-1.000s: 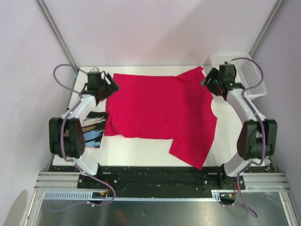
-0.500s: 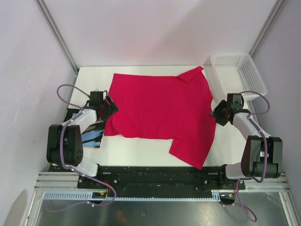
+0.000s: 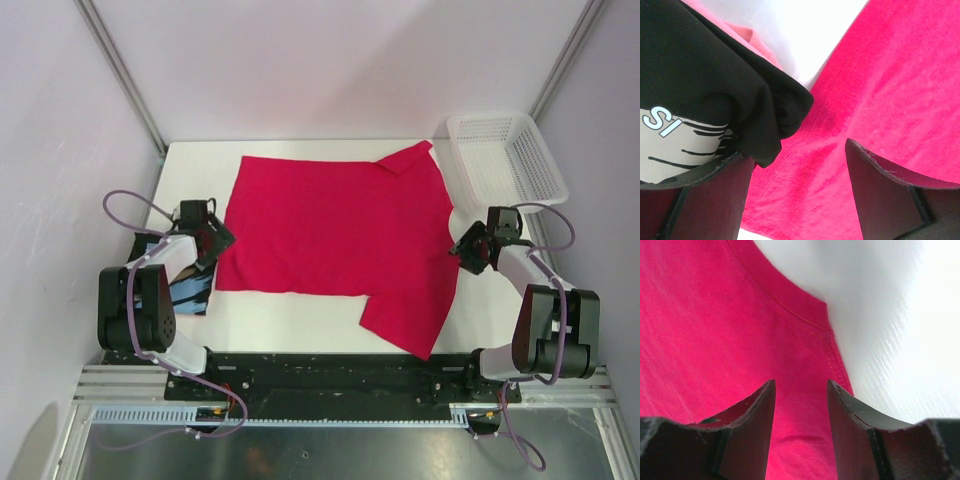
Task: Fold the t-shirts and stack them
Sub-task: Grap the side of the flattened tshirt closest away from the robot with both arms
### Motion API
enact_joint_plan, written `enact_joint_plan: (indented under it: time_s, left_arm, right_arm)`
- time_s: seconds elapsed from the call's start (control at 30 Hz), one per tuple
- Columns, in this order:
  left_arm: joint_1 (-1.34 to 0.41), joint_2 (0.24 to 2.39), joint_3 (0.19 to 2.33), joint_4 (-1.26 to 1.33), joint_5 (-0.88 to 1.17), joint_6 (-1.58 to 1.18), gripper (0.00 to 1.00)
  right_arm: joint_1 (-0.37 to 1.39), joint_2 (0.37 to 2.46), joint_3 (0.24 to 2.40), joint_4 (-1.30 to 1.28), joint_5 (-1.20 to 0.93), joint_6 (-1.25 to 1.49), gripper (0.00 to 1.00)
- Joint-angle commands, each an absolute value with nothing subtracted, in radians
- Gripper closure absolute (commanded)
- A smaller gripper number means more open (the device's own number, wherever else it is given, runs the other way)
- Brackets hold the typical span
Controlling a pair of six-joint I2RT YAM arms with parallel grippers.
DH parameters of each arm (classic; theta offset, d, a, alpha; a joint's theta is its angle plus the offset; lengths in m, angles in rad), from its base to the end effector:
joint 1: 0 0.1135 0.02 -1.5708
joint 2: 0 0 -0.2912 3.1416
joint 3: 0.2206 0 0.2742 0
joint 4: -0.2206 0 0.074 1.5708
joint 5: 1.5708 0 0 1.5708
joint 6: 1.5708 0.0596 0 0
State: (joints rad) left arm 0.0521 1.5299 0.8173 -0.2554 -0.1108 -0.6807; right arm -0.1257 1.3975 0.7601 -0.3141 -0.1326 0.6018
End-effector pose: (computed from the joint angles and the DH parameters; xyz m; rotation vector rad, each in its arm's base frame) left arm 0.3245 0.0235 0.1652 -0.9483 2.3494 -0.1099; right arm 0.2964 -0.0295 0.1810 0.8557 2.3999 0.3565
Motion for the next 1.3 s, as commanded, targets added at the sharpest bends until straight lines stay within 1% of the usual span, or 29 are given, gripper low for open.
enact_joint_plan:
  time_s: [0.0, 0.23, 0.53, 0.73, 0.9, 1.1, 1.27]
  left_arm:
    - [0.072, 1.526, 0.827, -0.297, -0.196, -0.671, 0.22]
    - [0.074, 1.525, 0.831, -0.311, -0.2, -0.659, 0.22]
    - [0.029, 1.448, 0.814, -0.313, -0.122, -0.647, 0.22]
    - [-0.032, 1.353, 0.767, -0.316, -0.126, -0.684, 0.23]
    - [-0.067, 1.278, 0.745, -0.323, -0.133, -0.707, 0.23]
    - [-0.096, 1.239, 0.737, -0.336, -0.134, -0.718, 0.23]
    - [-0.1, 1.204, 0.707, -0.338, -0.129, -0.737, 0.23]
  right_arm:
    - [-0.147, 1.41, 0.746, -0.282, -0.15, 0.572, 0.51]
    - [-0.174, 1.417, 0.739, -0.289, -0.141, 0.555, 0.52]
    - [-0.154, 1.391, 0.683, -0.312, -0.122, 0.56, 0.56]
    - [-0.132, 1.292, 0.596, -0.372, -0.073, 0.605, 0.6]
    - [-0.058, 1.171, 0.519, -0.45, -0.011, 0.69, 0.59]
    - [-0.047, 1.04, 0.454, -0.574, -0.011, 0.765, 0.59]
    - [-0.013, 0.993, 0.438, -0.644, -0.022, 0.791, 0.59]
